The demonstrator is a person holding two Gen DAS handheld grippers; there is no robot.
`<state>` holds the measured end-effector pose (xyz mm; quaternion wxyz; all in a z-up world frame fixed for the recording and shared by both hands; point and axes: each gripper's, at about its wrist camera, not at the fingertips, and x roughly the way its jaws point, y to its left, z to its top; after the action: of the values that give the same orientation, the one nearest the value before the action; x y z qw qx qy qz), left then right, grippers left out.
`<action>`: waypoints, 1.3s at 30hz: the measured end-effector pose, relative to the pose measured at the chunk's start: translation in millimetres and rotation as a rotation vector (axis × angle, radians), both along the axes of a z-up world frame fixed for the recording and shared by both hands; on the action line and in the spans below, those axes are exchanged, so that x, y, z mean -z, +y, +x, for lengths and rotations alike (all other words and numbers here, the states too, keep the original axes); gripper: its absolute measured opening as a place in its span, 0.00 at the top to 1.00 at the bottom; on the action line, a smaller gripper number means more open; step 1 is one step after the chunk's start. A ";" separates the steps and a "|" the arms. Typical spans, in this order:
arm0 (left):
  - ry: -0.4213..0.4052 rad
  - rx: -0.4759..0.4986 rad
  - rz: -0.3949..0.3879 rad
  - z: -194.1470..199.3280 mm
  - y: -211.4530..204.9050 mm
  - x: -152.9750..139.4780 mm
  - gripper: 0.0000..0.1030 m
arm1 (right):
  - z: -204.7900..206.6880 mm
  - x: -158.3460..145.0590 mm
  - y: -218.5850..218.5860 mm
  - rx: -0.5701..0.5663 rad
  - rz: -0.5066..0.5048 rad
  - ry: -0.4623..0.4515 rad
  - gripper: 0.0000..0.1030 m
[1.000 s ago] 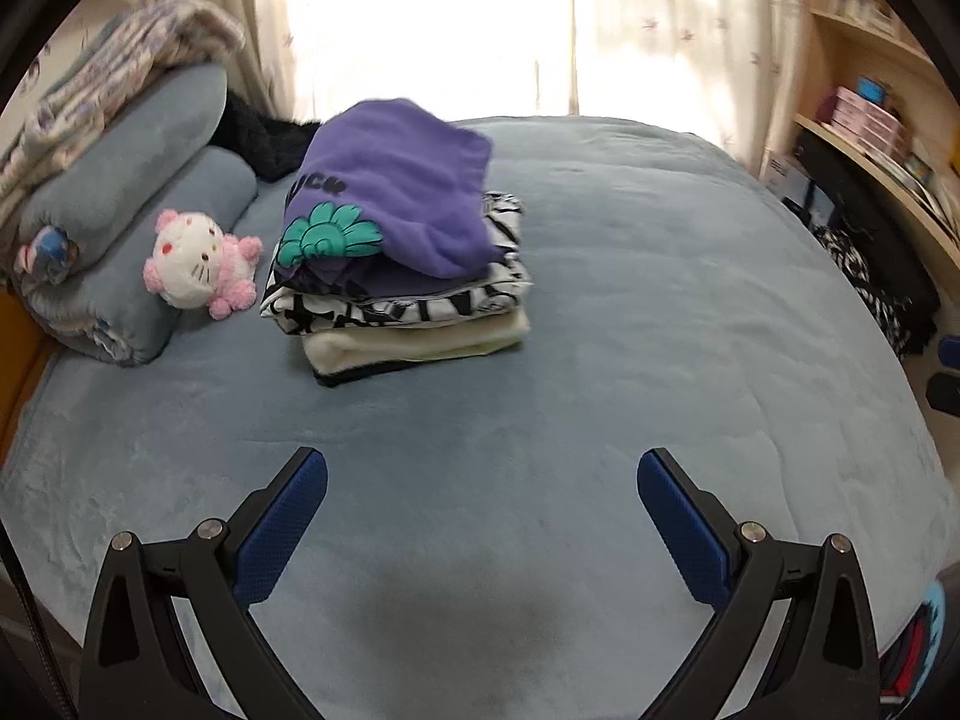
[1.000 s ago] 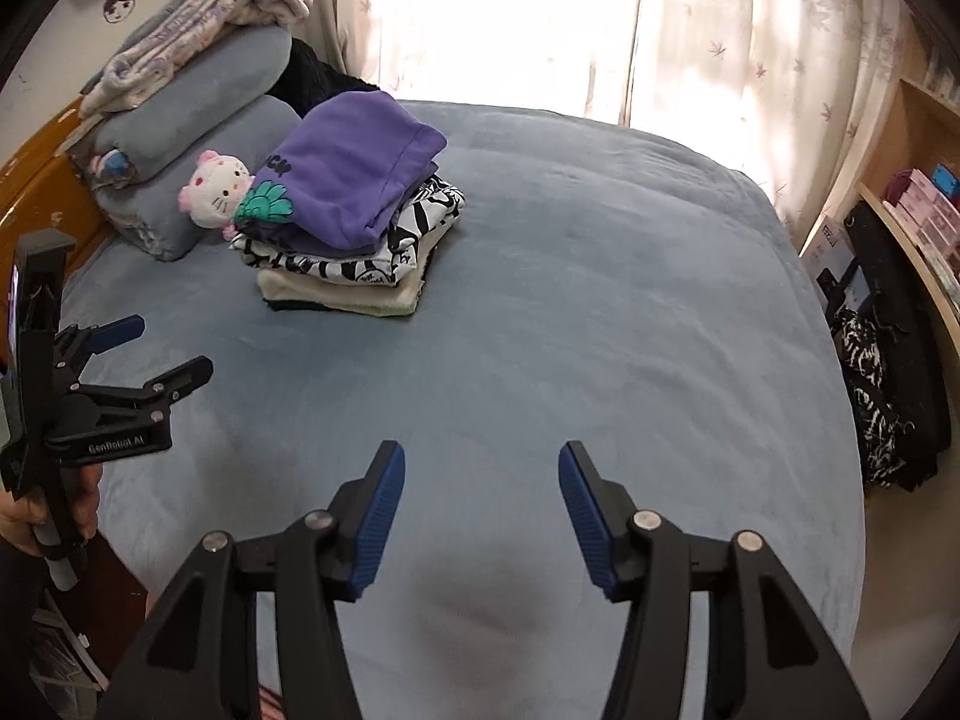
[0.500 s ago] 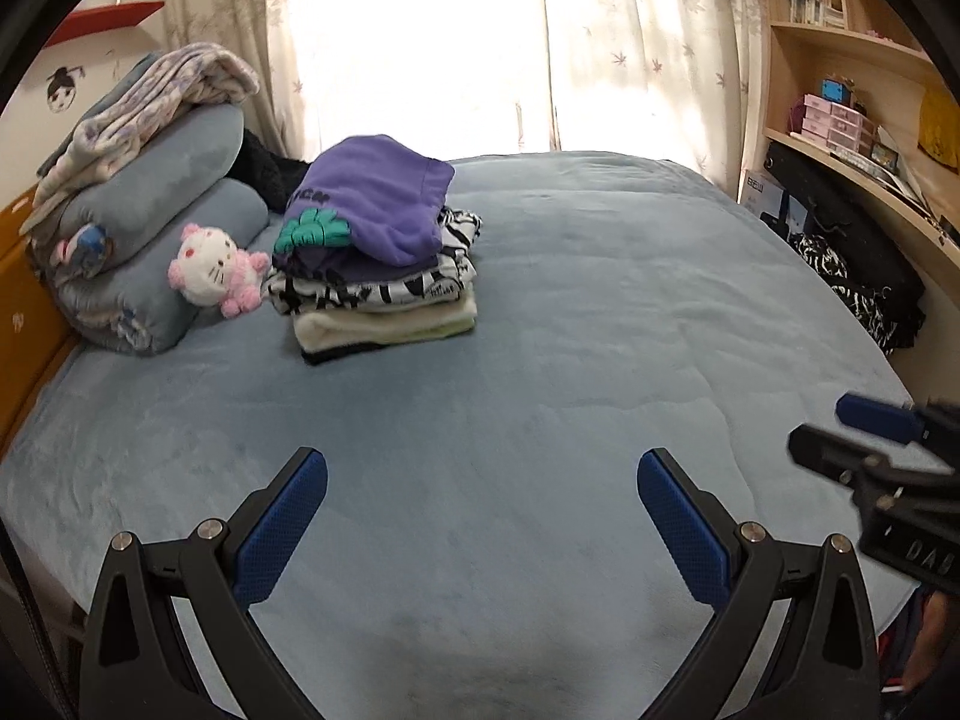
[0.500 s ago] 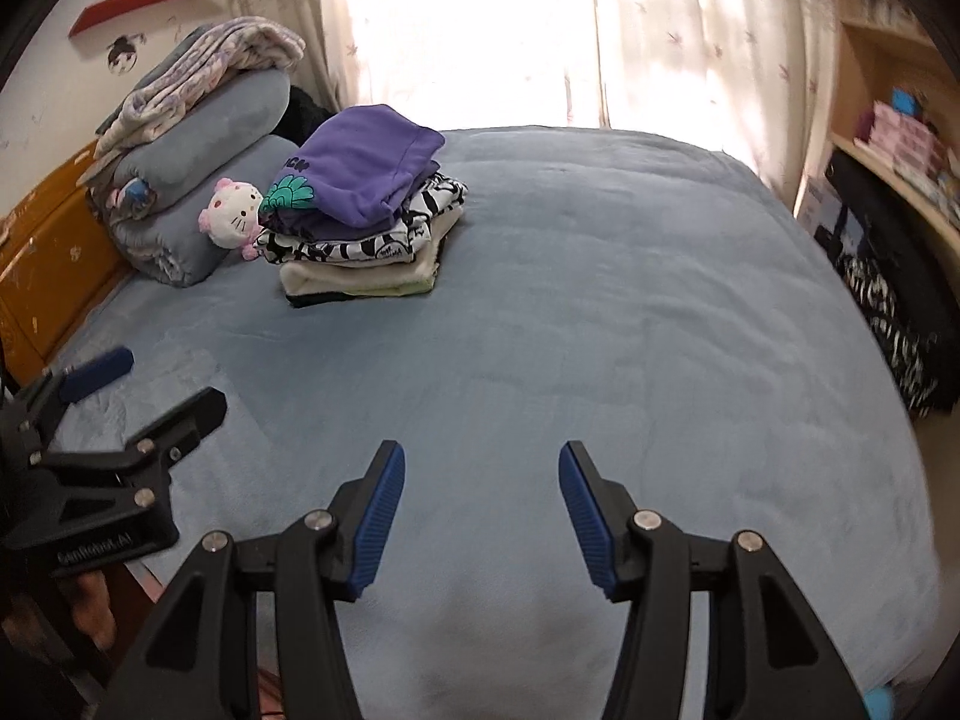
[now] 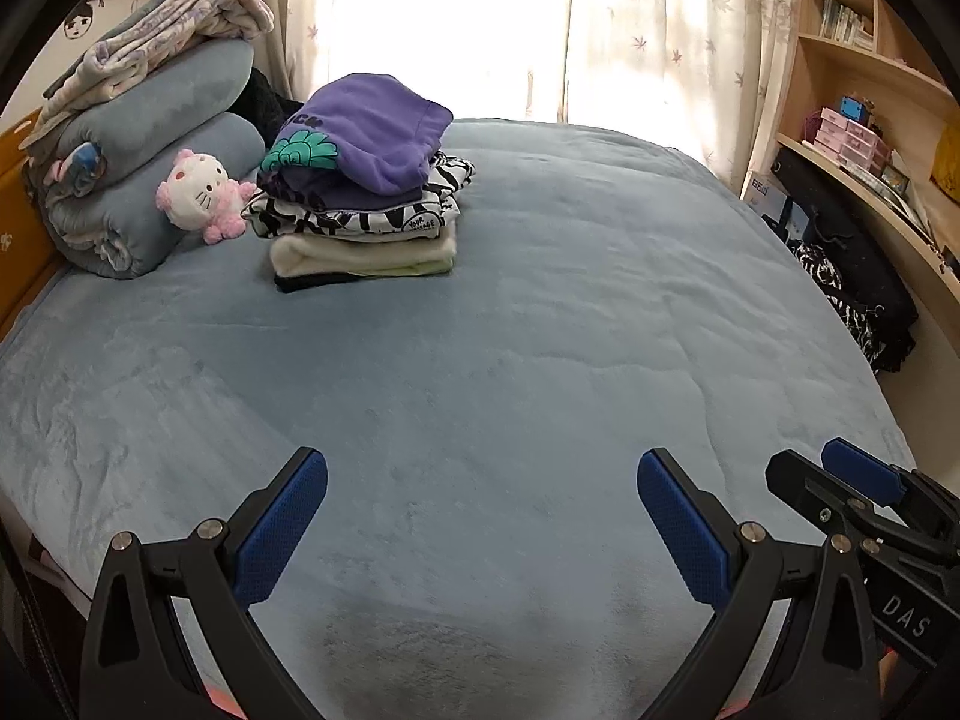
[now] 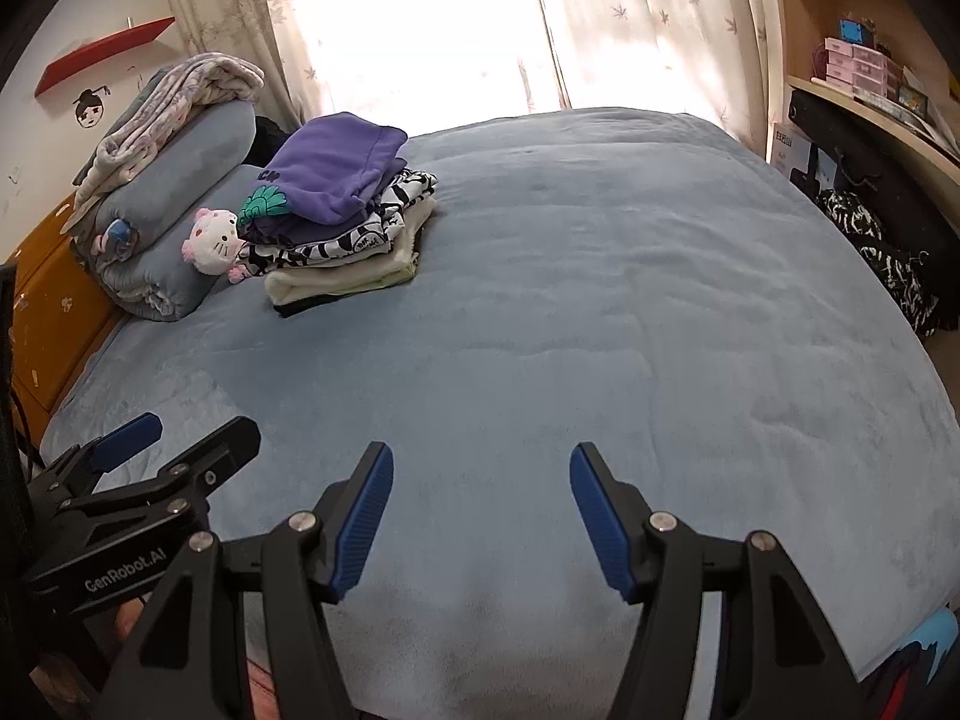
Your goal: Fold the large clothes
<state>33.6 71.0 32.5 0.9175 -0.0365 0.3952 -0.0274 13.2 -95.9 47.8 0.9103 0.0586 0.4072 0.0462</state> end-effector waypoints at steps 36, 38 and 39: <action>0.002 -0.023 0.027 3.8 -1.6 -0.7 0.01 | 5.1 5.2 1.0 0.007 0.032 0.009 0.40; 0.001 -0.025 0.030 3.7 -2.2 -0.3 0.01 | 4.9 5.4 1.4 0.008 0.034 0.010 0.40; 0.002 -0.026 0.031 3.9 -2.4 -0.1 0.01 | 4.9 5.4 1.4 0.008 0.034 0.011 0.40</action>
<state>37.4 68.6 32.5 0.9179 -0.0275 0.3958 -0.0094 18.1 -94.5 42.4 0.9072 0.0759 0.4110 0.0490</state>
